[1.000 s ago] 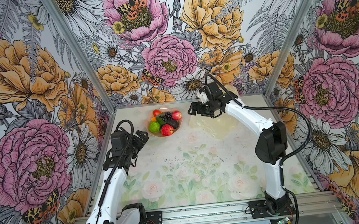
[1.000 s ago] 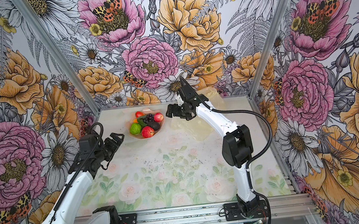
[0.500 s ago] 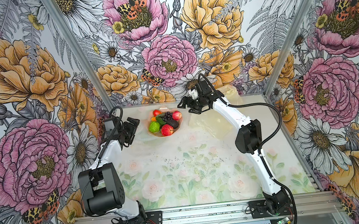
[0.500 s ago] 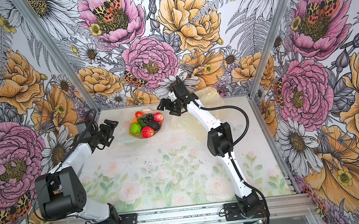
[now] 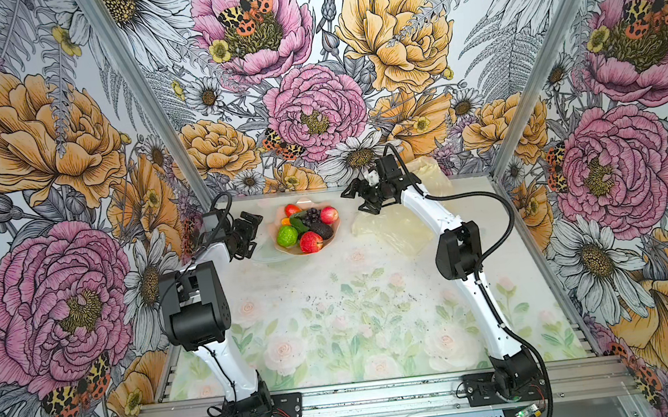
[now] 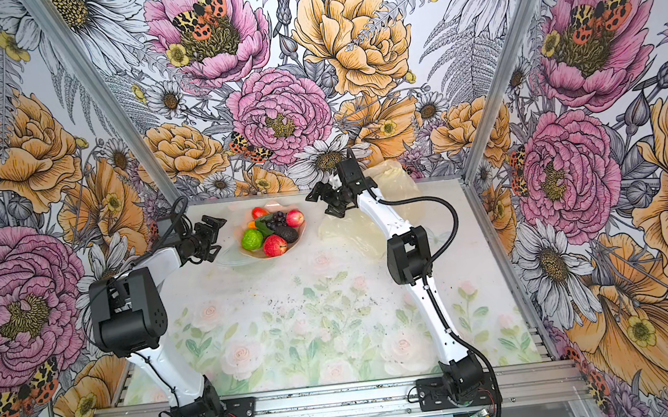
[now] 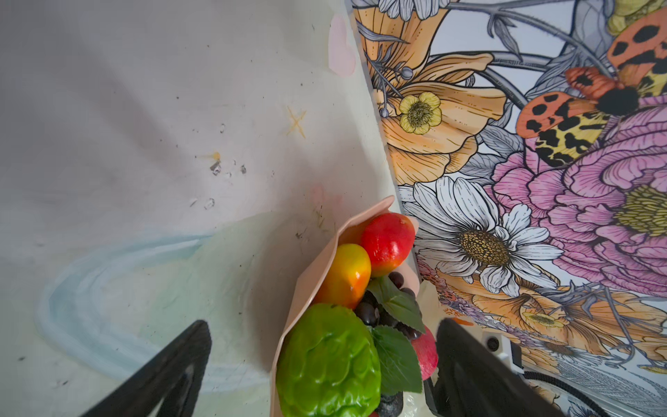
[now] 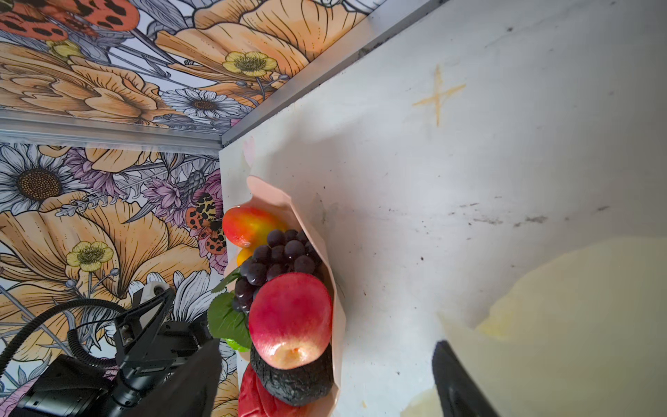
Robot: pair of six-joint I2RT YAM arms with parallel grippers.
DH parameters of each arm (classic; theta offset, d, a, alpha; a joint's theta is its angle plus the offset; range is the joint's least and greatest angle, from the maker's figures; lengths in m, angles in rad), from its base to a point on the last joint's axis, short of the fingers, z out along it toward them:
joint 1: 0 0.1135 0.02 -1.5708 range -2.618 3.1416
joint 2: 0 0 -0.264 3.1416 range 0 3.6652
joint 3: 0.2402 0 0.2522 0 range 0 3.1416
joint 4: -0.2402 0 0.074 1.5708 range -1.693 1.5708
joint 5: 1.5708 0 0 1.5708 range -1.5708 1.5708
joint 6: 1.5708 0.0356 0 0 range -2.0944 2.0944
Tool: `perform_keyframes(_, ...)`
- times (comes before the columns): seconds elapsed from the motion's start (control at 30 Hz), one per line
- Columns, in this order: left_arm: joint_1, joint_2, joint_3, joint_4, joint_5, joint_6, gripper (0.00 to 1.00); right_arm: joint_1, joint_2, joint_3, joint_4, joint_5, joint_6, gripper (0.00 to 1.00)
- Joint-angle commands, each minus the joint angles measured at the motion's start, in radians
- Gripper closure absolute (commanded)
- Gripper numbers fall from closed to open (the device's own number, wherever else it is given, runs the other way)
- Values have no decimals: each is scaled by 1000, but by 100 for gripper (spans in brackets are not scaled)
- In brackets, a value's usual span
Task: Place the fruits into the plastic bag
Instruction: 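Lower both grippers onto opposite rims of the pink fruit plate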
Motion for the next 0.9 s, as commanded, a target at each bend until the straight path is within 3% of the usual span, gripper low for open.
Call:
perform_keyframes(0.0, -13, 45, 48, 49, 16, -24, 1, 5, 44, 33, 69, -48, 46, 7)
perform_keyframes(0.73, -61, 275, 276, 104, 53, -67, 1, 22, 143, 33, 305, -146, 200, 7)
perform_keyframes(0.87, -72, 309, 323, 109, 79, -66, 6, 28, 154, 34, 347, -150, 227, 7)
